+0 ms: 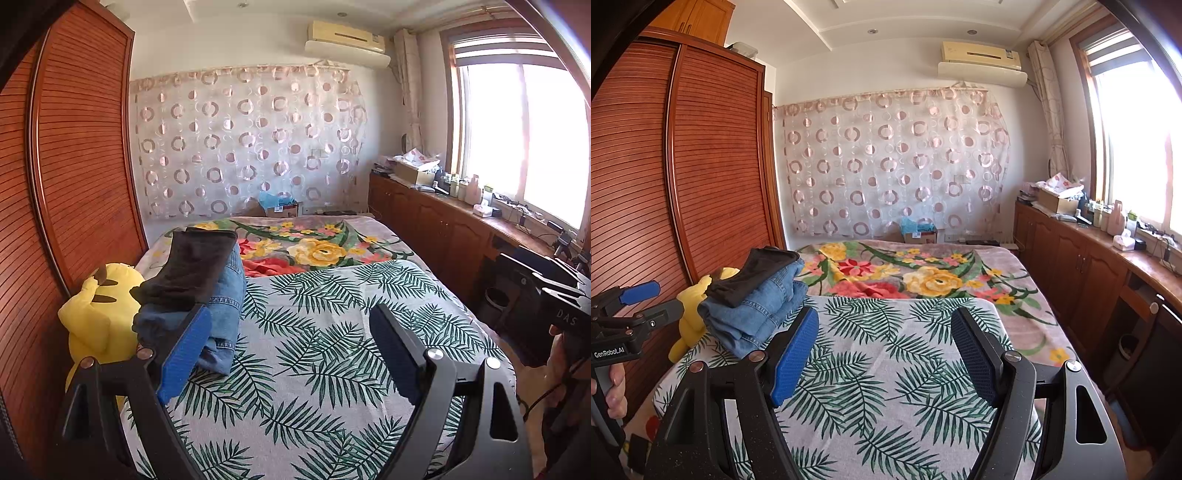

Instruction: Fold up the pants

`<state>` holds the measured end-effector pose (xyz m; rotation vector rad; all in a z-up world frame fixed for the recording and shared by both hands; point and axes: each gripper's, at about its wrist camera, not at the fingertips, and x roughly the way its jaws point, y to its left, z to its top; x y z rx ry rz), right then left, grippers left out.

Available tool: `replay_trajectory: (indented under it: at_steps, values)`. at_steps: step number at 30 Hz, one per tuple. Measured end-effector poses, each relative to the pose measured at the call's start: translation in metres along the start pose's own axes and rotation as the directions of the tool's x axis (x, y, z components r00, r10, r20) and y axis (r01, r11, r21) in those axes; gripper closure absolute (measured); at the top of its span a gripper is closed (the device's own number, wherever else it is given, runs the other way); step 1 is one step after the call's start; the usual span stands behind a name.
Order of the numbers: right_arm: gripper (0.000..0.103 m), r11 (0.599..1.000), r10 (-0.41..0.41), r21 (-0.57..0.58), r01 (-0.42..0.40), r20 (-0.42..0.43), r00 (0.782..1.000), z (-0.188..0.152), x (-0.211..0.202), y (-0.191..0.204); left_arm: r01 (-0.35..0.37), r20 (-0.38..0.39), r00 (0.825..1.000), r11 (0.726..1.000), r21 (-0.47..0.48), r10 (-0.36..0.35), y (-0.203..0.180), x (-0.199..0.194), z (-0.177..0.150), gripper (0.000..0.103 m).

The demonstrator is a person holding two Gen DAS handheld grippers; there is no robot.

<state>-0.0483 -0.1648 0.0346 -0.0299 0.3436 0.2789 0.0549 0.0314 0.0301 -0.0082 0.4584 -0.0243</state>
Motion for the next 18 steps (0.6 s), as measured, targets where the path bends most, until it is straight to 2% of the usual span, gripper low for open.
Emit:
replay_trajectory:
  at_steps: [18]
  values:
    - [0.027,1.000,-0.001,0.000,0.001,-0.001,1.000,-0.0018,-0.0018,-0.0017,-0.001,0.000,1.000,1.000,0.000,0.001,-0.0004,0.0003,-0.0005,0.015]
